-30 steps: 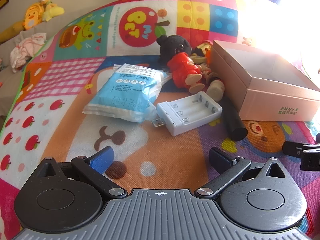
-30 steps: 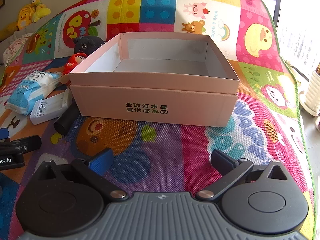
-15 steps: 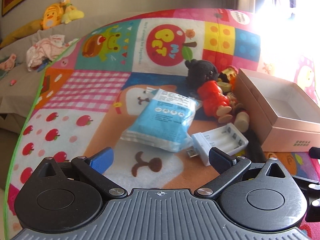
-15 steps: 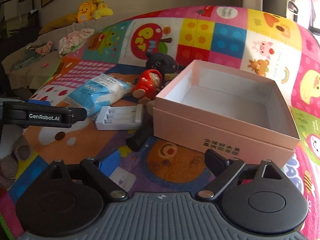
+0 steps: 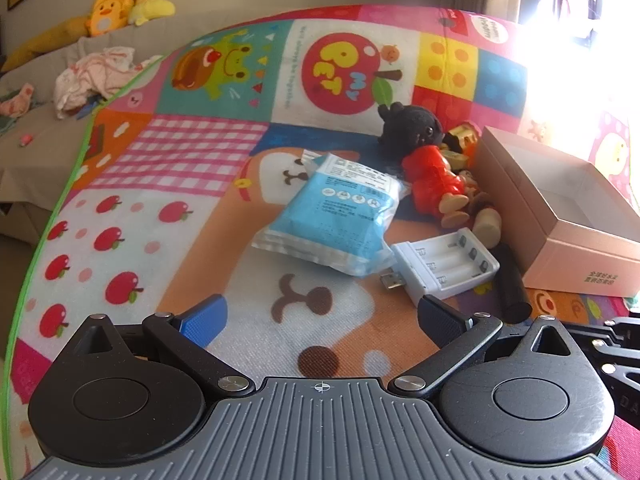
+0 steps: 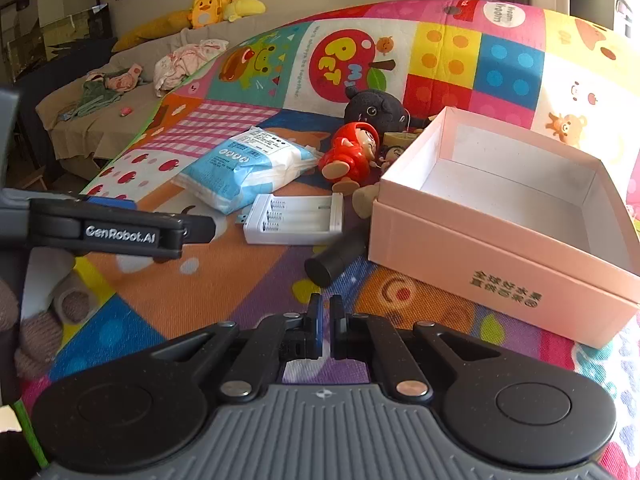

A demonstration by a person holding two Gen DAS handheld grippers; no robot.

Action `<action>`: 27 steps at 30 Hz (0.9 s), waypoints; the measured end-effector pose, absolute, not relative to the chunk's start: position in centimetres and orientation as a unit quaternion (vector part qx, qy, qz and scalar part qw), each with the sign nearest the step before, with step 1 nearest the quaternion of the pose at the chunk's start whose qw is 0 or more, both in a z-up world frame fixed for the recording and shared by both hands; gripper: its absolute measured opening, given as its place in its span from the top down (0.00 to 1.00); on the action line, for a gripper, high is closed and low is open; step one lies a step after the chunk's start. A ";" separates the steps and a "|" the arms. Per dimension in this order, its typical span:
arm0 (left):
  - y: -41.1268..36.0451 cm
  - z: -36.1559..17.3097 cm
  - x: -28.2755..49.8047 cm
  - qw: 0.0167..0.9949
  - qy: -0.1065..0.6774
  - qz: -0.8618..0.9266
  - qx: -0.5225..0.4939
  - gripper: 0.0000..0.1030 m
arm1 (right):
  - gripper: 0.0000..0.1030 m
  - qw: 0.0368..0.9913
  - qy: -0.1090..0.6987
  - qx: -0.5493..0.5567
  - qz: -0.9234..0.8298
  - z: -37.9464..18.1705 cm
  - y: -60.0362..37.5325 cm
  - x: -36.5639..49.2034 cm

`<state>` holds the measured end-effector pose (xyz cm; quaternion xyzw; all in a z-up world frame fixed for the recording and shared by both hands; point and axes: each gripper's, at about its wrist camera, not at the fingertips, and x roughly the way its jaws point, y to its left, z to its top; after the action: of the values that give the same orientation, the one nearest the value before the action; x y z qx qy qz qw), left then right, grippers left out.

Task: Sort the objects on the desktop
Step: 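Move the right tool toward the black handle while the left tool approaches the white charger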

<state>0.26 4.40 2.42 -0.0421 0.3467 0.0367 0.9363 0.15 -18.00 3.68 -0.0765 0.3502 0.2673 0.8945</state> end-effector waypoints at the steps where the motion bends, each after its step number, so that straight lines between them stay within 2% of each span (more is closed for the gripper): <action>1: 4.1 2.4 0.3 0.936 0.347 0.032 -0.040 0.00 | 0.97 0.894 0.350 -0.079 0.268 3.7 -18.8 -0.5; 5: 2.8 2.3 0.5 0.936 0.350 0.022 -0.033 0.00 | 0.94 0.903 0.342 -0.098 0.238 4.0 -20.8 -1.4; 7: 2.5 2.4 0.6 0.936 0.348 0.026 -0.037 0.00 | 0.81 0.910 0.331 -0.098 0.231 4.4 -20.6 -1.3; 9: 2.6 2.7 0.4 0.939 0.341 0.036 -0.039 0.00 | 0.52 0.914 0.317 -0.084 0.239 4.9 -19.8 -0.9; 11: 2.9 3.0 0.1 0.940 0.335 0.046 -0.037 0.00 | 0.46 0.917 0.308 -0.080 0.241 5.0 -18.4 -0.4; 16: 4.4 3.6 -0.5 0.940 0.332 0.062 -0.044 0.00 | 0.47 0.911 0.339 -0.075 0.223 3.6 -14.3 2.7; 17: 4.7 3.7 -0.6 0.940 0.332 0.062 -0.046 0.00 | 0.58 0.909 0.346 -0.075 0.220 3.2 -13.9 3.1; 18: 4.9 3.7 -0.8 0.940 0.332 0.061 -0.047 0.00 | 0.75 0.908 0.349 -0.077 0.220 3.0 -13.7 3.3; 27: 3.4 2.9 -1.0 0.938 0.343 0.012 -0.047 0.00 | 0.77 0.886 0.344 -0.107 0.290 4.3 -18.1 -1.5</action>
<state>-0.96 3.44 2.90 -0.0466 0.3431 0.0120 0.9381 -1.48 -18.10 4.30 -0.1067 0.3443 0.2905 0.8864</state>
